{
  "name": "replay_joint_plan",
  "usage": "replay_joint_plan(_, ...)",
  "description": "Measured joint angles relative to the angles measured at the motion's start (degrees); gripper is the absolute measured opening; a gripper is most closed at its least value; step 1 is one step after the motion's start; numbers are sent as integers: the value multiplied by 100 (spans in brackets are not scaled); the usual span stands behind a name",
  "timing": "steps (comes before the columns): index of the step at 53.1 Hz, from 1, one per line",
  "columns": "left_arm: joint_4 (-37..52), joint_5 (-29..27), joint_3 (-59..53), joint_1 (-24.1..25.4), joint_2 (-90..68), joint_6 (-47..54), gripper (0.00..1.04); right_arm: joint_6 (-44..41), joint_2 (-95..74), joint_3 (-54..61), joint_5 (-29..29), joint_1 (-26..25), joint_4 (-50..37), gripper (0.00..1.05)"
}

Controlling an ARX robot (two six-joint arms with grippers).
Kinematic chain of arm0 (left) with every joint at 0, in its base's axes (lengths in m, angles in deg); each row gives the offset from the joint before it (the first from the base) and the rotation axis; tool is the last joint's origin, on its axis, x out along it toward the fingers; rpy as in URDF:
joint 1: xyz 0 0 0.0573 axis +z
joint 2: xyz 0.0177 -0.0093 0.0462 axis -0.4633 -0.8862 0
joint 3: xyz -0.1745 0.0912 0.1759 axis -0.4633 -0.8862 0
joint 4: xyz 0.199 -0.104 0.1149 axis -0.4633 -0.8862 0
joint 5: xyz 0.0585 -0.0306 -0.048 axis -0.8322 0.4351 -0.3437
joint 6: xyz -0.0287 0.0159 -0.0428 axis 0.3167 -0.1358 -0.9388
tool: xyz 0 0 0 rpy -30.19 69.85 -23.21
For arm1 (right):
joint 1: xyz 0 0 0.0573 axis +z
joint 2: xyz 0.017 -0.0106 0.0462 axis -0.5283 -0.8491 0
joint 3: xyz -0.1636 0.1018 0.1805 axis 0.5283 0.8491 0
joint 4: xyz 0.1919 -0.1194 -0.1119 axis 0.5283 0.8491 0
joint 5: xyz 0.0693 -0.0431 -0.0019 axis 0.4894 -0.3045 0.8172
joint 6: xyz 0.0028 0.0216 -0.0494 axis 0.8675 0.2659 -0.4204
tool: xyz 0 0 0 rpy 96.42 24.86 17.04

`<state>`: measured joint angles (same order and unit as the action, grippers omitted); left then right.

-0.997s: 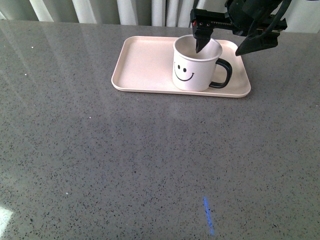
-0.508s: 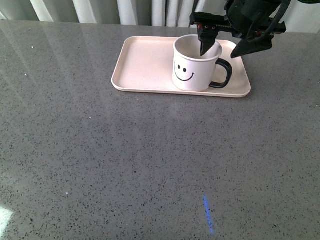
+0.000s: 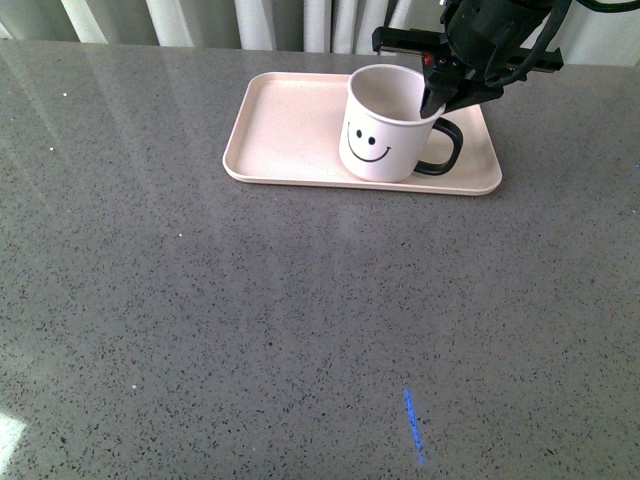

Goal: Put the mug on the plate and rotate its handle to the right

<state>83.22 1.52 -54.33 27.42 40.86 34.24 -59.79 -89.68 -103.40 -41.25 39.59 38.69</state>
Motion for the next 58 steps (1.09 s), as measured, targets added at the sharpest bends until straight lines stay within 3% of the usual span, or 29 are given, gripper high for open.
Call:
replay_joint_plan(22, 0, 0, 0, 0, 0, 0, 96, -85, 33, -46, 44, 0, 131, 2)
replay_joint_plan(58, 0, 0, 0, 0, 0, 0, 96, -2468, 140, -540, 354, -337, 553, 2)
